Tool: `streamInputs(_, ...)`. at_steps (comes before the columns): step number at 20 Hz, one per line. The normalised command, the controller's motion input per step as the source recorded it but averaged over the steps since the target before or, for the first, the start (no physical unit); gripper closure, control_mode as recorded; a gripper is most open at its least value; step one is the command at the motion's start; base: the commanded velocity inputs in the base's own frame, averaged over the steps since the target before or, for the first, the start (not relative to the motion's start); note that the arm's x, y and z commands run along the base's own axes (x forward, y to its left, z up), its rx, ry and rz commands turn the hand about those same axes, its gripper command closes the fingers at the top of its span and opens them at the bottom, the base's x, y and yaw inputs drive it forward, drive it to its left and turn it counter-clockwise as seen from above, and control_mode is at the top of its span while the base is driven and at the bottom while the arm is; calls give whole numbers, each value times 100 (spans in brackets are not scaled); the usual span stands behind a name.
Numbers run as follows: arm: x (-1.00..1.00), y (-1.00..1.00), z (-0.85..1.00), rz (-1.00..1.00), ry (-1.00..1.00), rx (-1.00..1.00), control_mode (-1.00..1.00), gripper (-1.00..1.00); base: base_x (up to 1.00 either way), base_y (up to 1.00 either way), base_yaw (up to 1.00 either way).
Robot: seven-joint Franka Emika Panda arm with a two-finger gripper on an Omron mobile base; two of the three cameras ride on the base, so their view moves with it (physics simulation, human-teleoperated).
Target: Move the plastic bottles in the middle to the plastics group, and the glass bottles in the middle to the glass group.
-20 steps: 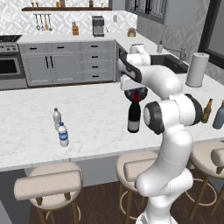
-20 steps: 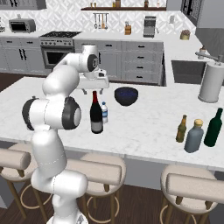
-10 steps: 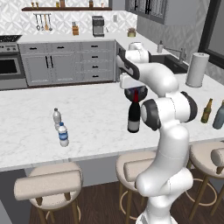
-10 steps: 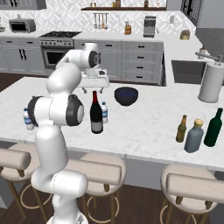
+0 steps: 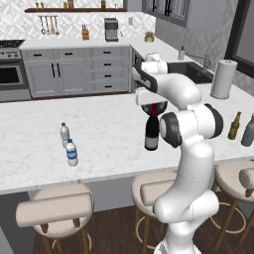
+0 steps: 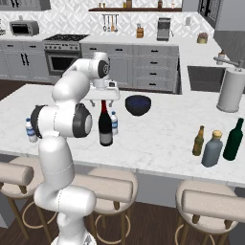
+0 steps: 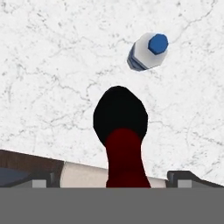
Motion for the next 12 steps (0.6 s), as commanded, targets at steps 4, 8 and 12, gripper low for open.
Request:
streamInputs(4, -12, 0, 0, 0, 0, 0, -100, -100, 0, 0, 0)
streamInputs(8, 2, 0, 0, 0, 0, 0, -100, -100, 0, 0, 0)
streamInputs(12, 4, 0, 1, 0, 0, 0, -100, -100, 0, 0, 0)
